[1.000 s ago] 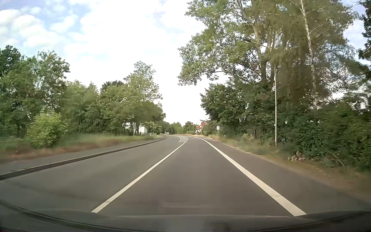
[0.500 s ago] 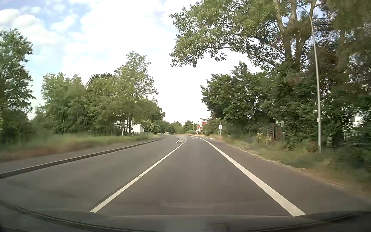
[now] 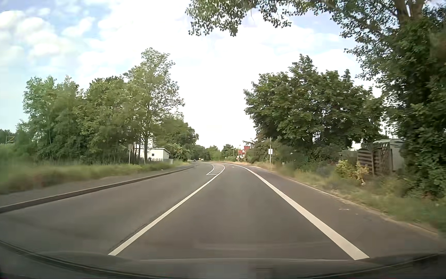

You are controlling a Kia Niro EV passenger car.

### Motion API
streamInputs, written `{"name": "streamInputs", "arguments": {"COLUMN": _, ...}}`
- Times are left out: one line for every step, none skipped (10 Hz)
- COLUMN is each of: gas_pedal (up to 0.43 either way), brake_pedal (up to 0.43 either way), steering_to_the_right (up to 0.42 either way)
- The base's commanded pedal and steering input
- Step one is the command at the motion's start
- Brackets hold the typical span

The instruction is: Follow the waypoints while adhering to traffic rules and regulations

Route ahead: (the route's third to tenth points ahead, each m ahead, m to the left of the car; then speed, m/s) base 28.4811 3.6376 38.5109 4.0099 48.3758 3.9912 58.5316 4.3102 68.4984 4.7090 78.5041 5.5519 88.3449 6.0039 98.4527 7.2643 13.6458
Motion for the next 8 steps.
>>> {"name": "streamInputs", "arguments": {"gas_pedal": 0.039, "brake_pedal": 0.03, "steering_to_the_right": 0.0}}
{"name": "streamInputs", "arguments": {"gas_pedal": 0.039, "brake_pedal": 0.03, "steering_to_the_right": -0.001}}
{"name": "streamInputs", "arguments": {"gas_pedal": 0.039, "brake_pedal": 0.03, "steering_to_the_right": -0.001}}
{"name": "streamInputs", "arguments": {"gas_pedal": 0.039, "brake_pedal": 0.03, "steering_to_the_right": 0.0}}
{"name": "streamInputs", "arguments": {"gas_pedal": 0.039, "brake_pedal": 0.03, "steering_to_the_right": -0.001}}
{"name": "streamInputs", "arguments": {"gas_pedal": 0.039, "brake_pedal": 0.03, "steering_to_the_right": -0.001}}
{"name": "streamInputs", "arguments": {"gas_pedal": 0.039, "brake_pedal": 0.03, "steering_to_the_right": 0.0}}
{"name": "streamInputs", "arguments": {"gas_pedal": 0.039, "brake_pedal": 0.03, "steering_to_the_right": -0.001}}
